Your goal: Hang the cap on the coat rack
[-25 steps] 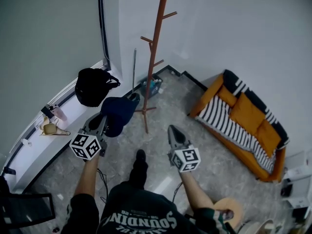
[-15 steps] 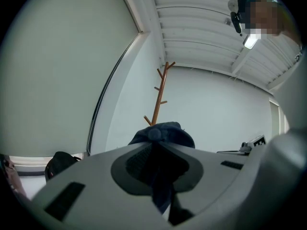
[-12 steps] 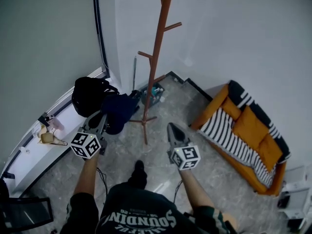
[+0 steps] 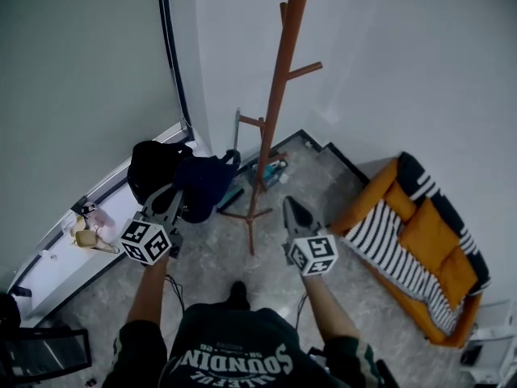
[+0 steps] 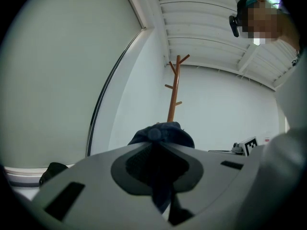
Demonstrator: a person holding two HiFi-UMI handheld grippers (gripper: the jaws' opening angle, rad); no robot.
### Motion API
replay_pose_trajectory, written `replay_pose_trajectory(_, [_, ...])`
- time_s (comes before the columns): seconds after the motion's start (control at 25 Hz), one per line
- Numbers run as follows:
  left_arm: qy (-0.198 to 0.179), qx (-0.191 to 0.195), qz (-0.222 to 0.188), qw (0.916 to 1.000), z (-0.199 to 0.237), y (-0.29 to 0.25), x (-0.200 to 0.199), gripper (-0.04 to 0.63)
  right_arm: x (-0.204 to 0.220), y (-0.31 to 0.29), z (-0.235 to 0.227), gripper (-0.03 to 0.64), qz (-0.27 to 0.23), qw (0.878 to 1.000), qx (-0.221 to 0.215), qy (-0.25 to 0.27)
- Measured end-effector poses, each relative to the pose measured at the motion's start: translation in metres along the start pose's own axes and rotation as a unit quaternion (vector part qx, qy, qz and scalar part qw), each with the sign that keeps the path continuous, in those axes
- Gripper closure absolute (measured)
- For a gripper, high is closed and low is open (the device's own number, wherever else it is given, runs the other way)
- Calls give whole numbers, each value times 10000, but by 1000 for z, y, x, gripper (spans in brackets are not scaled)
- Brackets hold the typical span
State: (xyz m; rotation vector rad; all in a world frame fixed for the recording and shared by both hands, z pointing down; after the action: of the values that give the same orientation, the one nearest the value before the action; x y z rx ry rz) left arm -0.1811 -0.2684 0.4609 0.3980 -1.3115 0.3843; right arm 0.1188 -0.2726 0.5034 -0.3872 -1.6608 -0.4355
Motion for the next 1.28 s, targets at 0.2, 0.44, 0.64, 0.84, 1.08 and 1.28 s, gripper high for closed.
replay_pose_trajectory(0.2, [58, -76, -71, 9999, 5, -19, -4, 568, -5, -22, -13, 618, 30, 9999, -150, 3])
replay_pose_trajectory(0.44, [91, -276, -156, 9995, 2, -33, -1, 568, -9, -38, -37, 618, 169, 9989, -430, 86])
replay_pose_trajectory(0.64, [462, -315, -545, 9969, 1, -32, -13, 568, -14, -46, -47, 618, 203, 9980, -581, 145])
replay_pose_trajectory(0.84, [631, -412, -927, 9928, 19, -30, -41, 568, -7, -51, -49, 618, 253, 9975, -652, 115])
replay_pose_trajectory(1.08, [504, -474, -1075, 9918, 40, -33, -71, 568, -5, -51, -48, 618, 291, 9972, -679, 145])
replay_pose_trajectory(1.28, [519, -403, -1051, 9923, 53, -44, -74, 568, -6, -48, -51, 618, 327, 9973, -627, 173])
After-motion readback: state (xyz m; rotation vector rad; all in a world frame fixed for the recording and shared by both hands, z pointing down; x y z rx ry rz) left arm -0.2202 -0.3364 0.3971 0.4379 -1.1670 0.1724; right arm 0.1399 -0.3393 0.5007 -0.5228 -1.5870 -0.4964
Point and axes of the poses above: the fingertips, and each gripper's own axes: y backward along the fingers, z to its left, x out of its underside, the point moved 3 cm from there along y, backward along the fingers, and after that the axes turned 8 degrees about -z, right-handed, at the moved point
